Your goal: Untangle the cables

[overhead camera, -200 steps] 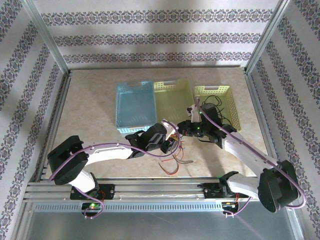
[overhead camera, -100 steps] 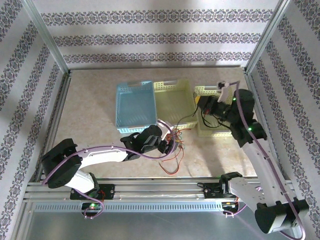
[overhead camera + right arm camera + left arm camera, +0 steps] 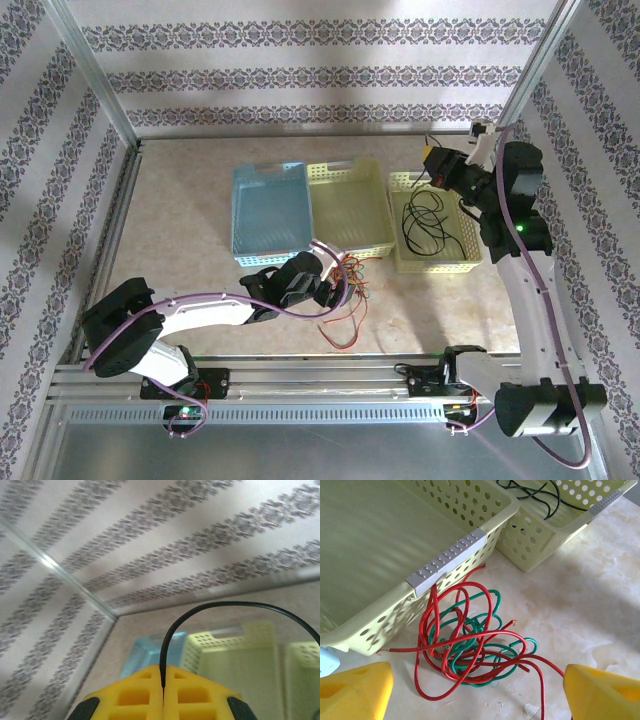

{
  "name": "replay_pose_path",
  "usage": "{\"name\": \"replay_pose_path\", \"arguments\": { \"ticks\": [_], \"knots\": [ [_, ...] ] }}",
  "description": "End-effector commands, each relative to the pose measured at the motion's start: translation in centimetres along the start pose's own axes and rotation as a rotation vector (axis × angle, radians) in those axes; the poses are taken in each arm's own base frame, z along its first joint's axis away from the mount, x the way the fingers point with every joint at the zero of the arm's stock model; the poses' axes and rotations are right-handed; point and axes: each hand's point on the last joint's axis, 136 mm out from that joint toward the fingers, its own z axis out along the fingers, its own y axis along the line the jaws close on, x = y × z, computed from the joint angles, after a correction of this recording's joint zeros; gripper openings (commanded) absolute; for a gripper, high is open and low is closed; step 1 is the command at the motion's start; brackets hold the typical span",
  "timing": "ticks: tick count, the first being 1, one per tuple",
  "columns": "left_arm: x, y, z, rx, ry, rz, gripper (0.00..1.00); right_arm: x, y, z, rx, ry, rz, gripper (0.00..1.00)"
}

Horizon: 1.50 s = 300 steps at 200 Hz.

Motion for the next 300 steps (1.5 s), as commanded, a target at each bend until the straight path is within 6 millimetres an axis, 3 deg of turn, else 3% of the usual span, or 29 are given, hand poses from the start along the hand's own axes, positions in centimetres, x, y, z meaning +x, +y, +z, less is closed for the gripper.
{"name": "replay_pose_path", "arguments": {
  "ticks": [1,18,56,92,136,148,157,168,192,222,245,262,281,300],
  "knots": [
    [-0.2,0.4,0.1,-0.015,-0.013,-0.014,0.88,1.7,-4.5,0.8,0.153,0.018,-0.01,0.0],
    [-0.1,0.4,0.1,-0.01,-0.007,-0.009,0.89,3.5,-7.8,1.2,0.258,0.048,-0.003,0.0],
    [0.3,0.3,0.4,-0.006,0.006,-0.007,0.89,9.6,-14.8,2.9,0.436,0.179,0.075,0.01],
    [0.4,0.3,0.4,-0.009,0.008,-0.006,0.9,14.8,-19.5,4.8,0.512,0.303,0.173,0.06],
    [0.5,0.5,0.3,-0.016,0.008,-0.009,0.9,17.7,-23.7,5.7,0.628,0.363,0.226,0.11],
    [0.5,0.6,0.3,-0.019,0.009,-0.009,0.9,17.8,-24.5,5.7,0.66,0.366,0.231,0.16],
    [0.6,0.6,0.3,-0.021,0.011,-0.009,0.9,17.8,-24.8,5.7,0.677,0.363,0.236,0.27],
    [0.6,0.7,0.3,-0.025,0.011,-0.011,0.9,17.4,-24.7,5.6,0.682,0.348,0.239,0.4],
    [0.7,1.1,0.2,-0.046,0.007,-0.021,0.9,15.6,-23.5,5.0,0.668,0.287,0.222,0.51],
    [1.0,1.7,0.3,-0.071,0.004,-0.043,0.91,13.2,-21.1,2.7,0.666,0.202,0.173,0.53],
    [1.0,2.6,0.5,-0.09,0.001,-0.08,0.91,12.9,-17.9,1.4,0.618,0.191,0.12,0.53],
    [1.2,3.4,0.5,-0.103,0.008,-0.117,0.91,15.1,-13.7,1.6,0.479,0.262,0.06,0.52],
    [1.6,4.4,0.6,-0.121,0.016,-0.16,0.91,20.7,-8.6,1.4,0.284,0.455,0.015,0.51],
    [1.9,5.5,0.6,-0.158,0.023,-0.189,0.9,26.9,-5.6,-0.2,0.163,0.646,0.01,0.5]
  ]
}}
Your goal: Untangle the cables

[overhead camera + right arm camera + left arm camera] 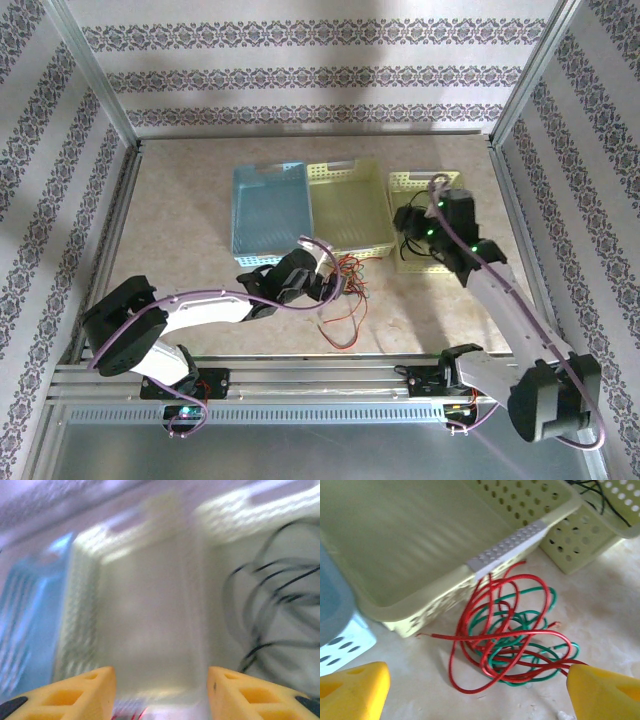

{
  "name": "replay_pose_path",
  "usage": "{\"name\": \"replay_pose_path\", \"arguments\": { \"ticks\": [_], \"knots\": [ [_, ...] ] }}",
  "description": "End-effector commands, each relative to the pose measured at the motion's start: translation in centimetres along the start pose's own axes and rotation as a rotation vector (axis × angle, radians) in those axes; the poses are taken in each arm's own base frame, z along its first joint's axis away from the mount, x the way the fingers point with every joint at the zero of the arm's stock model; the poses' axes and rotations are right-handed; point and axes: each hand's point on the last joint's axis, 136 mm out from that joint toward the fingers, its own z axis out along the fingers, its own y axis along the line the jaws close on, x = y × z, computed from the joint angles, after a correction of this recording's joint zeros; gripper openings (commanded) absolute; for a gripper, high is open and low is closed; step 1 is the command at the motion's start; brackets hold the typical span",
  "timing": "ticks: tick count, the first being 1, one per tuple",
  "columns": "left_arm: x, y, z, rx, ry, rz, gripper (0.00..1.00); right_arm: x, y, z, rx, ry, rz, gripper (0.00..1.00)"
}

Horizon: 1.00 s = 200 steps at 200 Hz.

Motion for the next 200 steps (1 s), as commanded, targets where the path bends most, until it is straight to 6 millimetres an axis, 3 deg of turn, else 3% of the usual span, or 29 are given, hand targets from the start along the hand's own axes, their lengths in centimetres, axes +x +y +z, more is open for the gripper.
{"name": "replay_pose_path", "arguments": {
  "ticks": [1,22,42,60,81,96,136,173,200],
  "knots": [
    [0.6,1.7,0.4,-0.052,0.01,-0.069,0.9,9.9,2.0,-0.1,-0.116,0.324,-0.056,0.5],
    [0.9,1.9,0.7,-0.058,0.03,-0.053,0.9,15.8,3.0,-0.7,-0.157,0.505,-0.102,0.49],
    [1.3,1.5,1.2,-0.051,0.071,-0.017,0.88,19.8,2.6,-0.9,-0.137,0.631,-0.109,0.48],
    [1.4,1.1,1.7,-0.041,0.087,-0.004,0.87,22.2,1.5,-0.6,-0.099,0.713,-0.095,0.47],
    [1.2,0.8,2.1,-0.032,0.085,-0.009,0.86,23.4,0.9,0.3,-0.075,0.756,-0.082,0.44],
    [1.3,0.5,2.5,-0.022,0.092,-0.01,0.85,23.6,0.9,0.9,-0.077,0.762,-0.094,0.38],
    [1.6,0.0,3.8,-0.022,0.118,-0.002,0.81,22.7,1.5,0.9,-0.089,0.736,-0.108,0.06],
    [2.2,-0.1,5.5,-0.039,0.154,-0.002,0.74,20.1,1.7,-0.8,-0.067,0.624,-0.133,0.0],
    [3.1,0.4,6.2,-0.068,0.193,0.008,0.67,16.3,2.2,-2.6,-0.051,0.467,-0.159,0.0]
  ]
}}
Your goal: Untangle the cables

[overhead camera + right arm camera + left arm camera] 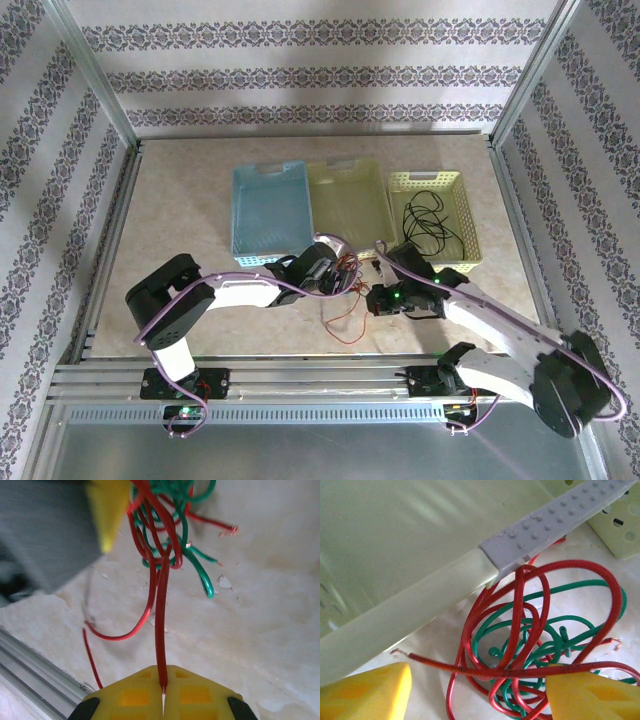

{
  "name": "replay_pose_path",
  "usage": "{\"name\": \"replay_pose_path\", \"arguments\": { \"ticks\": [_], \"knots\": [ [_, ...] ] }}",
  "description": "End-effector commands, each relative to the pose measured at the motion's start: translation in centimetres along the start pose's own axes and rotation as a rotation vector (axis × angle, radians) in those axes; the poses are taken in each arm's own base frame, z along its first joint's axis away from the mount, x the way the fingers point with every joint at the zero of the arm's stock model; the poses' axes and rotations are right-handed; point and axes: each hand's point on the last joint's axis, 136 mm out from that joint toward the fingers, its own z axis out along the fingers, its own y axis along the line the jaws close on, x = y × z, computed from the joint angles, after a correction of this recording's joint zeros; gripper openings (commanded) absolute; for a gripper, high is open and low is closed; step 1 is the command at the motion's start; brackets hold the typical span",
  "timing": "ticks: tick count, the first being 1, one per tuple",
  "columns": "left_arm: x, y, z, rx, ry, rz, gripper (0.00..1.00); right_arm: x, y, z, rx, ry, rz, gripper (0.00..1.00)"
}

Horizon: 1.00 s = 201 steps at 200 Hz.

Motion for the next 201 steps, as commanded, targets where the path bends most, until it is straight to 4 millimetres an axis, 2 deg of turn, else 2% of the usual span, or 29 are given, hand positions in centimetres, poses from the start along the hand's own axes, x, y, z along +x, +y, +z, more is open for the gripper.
{"name": "replay_pose_path", "arguments": {
  "ticks": [1,62,94,121,136,161,185,201],
  "knots": [
    [0.7,0.1,0.6,-0.021,0.049,0.018,0.66,-2.1,0.2,-3.3,0.057,-0.132,-0.023,0.0],
    [2.2,0.6,0.9,-0.038,0.105,0.047,0.47,-8.2,1.9,-13.3,0.085,-0.57,-0.055,0.0],
    [3.0,1.0,0.8,-0.05,0.123,0.054,0.37,-10.0,2.4,-18.2,0.114,-0.764,-0.071,0.0],
    [3.3,1.3,0.8,-0.054,0.127,0.053,0.29,-10.9,2.9,-21.4,0.126,-0.877,-0.09,0.0],
    [3.3,1.3,0.7,-0.055,0.126,0.053,0.22,-11.2,3.2,-22.8,0.13,-0.928,-0.097,0.0],
    [3.2,1.0,0.4,-0.032,0.115,0.057,0.22,-11.7,3.9,-24.0,0.116,-0.97,-0.115,0.0],
    [2.3,-1.1,-0.6,0.091,0.06,0.076,0.33,-11.5,4.5,-23.2,0.084,-0.924,-0.133,0.0],
    [1.3,-2.4,-1.9,0.176,0.001,0.086,0.45,-11.2,5.5,-22.3,0.027,-0.885,-0.161,0.0]
  ]
}}
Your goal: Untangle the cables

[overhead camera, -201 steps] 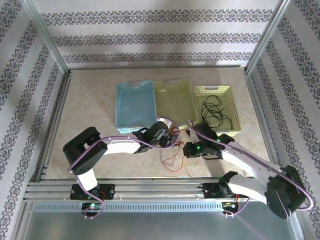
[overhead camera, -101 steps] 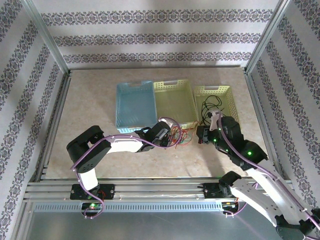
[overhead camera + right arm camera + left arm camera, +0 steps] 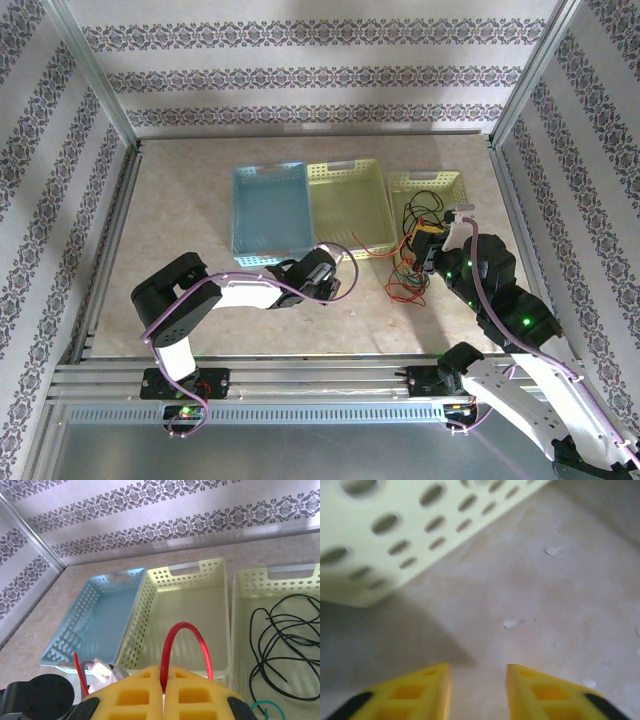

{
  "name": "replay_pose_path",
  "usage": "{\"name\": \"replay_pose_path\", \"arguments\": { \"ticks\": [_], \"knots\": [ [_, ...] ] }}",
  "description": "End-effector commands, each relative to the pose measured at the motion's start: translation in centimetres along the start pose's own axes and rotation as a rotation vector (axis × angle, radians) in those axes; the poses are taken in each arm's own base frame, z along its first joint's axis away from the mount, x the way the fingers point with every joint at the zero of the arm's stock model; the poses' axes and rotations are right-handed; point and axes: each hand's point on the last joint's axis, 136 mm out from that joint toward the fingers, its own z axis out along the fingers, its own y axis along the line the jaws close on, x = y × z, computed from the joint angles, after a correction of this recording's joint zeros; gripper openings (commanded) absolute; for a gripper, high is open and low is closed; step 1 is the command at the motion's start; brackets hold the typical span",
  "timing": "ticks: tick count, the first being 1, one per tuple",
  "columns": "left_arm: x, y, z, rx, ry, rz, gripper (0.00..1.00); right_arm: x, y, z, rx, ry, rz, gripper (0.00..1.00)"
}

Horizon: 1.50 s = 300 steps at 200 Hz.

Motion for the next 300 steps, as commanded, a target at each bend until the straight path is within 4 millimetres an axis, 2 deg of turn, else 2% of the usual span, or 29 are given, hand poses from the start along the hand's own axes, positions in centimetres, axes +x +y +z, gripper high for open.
{"name": "replay_pose_path", "arguments": {
  "ticks": [1,13,32,79,98,138,155,191,200,215,254,300],
  "knots": [
    [-2.5,-2.8,-2.4,0.154,-0.123,0.034,0.46,-0.7,1.5,-0.1,-0.079,-0.006,-0.011,0.0],
    [-3.1,-3.2,-3.3,0.184,-0.162,0.036,0.56,-0.2,2.6,0.0,-0.137,0.026,-0.014,0.0],
    [-3.6,-3.3,-4.4,0.199,-0.193,0.031,0.64,-0.1,5.2,-0.3,-0.283,0.055,-0.01,0.0],
    [-3.8,-3.5,-5.5,0.219,-0.215,0.028,0.79,-3.4,12.2,-2.3,-0.628,0.076,0.048,0.0],
    [-4.0,-3.8,-5.6,0.234,-0.225,0.029,0.84,-4.4,13.5,-2.6,-0.689,0.085,0.065,0.0],
    [-4.5,-4.1,-5.0,0.244,-0.24,0.033,0.87,-4.9,14.6,-2.5,-0.754,0.091,0.117,0.0],
    [-4.6,-4.0,-4.4,0.231,-0.24,0.025,0.78,-4.9,14.7,-2.5,-0.772,0.089,0.138,0.0],
    [-4.4,-3.2,-3.5,0.202,-0.244,-0.008,0.19,-5.3,14.6,-3.0,-0.771,0.068,0.145,0.0],
    [-4.2,-3.0,-3.3,0.192,-0.239,-0.013,0.1,-5.6,14.5,-3.1,-0.763,0.053,0.141,0.0],
    [-3.7,-2.4,-3.2,0.172,-0.225,-0.017,0.0,-6.6,14.2,-3.6,-0.752,0.016,0.129,0.0],
    [-1.2,-0.6,-3.2,0.121,-0.164,-0.018,0.0,-9.7,13.8,-4.9,-0.728,-0.086,0.089,0.0],
    [2.4,1.0,-2.7,0.068,-0.067,-0.018,0.0,-13.4,14.2,-6.3,-0.729,-0.193,0.023,0.0]
  ]
}}
